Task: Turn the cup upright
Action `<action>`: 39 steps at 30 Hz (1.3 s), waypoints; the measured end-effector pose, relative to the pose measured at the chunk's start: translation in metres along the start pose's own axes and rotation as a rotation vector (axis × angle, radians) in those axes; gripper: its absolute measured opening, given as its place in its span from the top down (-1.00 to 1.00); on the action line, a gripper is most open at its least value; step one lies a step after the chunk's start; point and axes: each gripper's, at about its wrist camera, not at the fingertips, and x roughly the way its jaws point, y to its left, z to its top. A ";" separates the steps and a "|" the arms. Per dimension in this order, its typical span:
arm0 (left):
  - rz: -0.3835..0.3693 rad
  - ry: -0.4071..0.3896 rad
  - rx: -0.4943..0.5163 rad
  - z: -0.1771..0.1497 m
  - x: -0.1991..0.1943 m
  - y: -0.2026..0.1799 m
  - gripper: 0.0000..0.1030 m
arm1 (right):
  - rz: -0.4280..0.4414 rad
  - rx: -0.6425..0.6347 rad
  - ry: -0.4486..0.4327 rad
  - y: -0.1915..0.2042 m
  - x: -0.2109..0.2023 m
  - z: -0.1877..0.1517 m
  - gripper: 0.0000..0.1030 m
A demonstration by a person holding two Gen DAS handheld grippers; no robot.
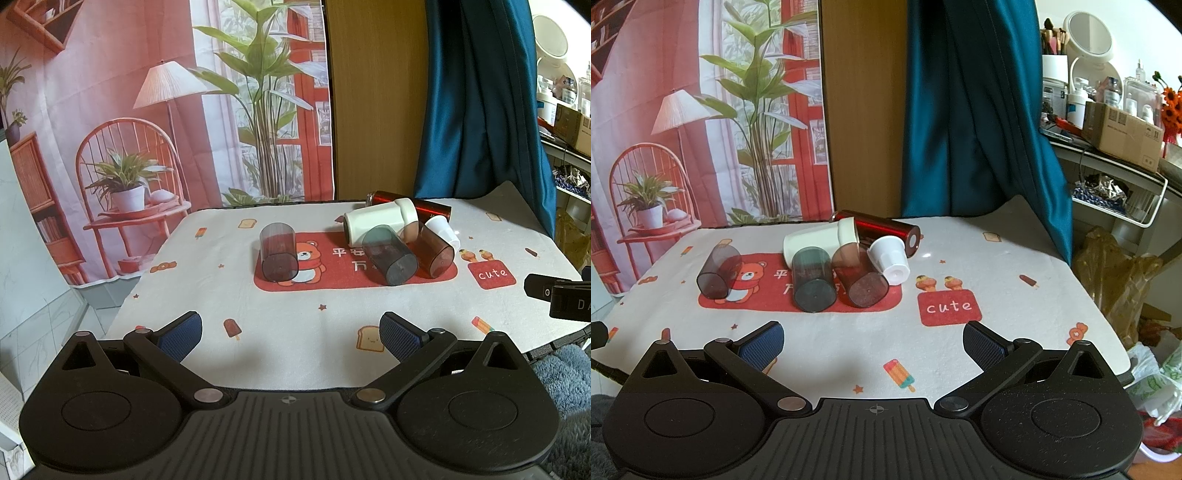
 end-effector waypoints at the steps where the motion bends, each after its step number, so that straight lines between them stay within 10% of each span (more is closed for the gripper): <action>1: 0.000 0.000 0.000 0.000 0.000 0.000 -1.00 | 0.000 0.000 0.000 0.000 0.000 0.000 -0.99; 27: 0.008 0.058 -0.032 0.001 0.023 0.005 -1.00 | 0.028 -0.006 0.031 0.000 0.021 0.002 -0.99; 39: 0.036 0.079 -0.090 0.021 0.085 0.014 -1.00 | 0.023 -0.136 -0.028 -0.005 0.099 0.021 -0.94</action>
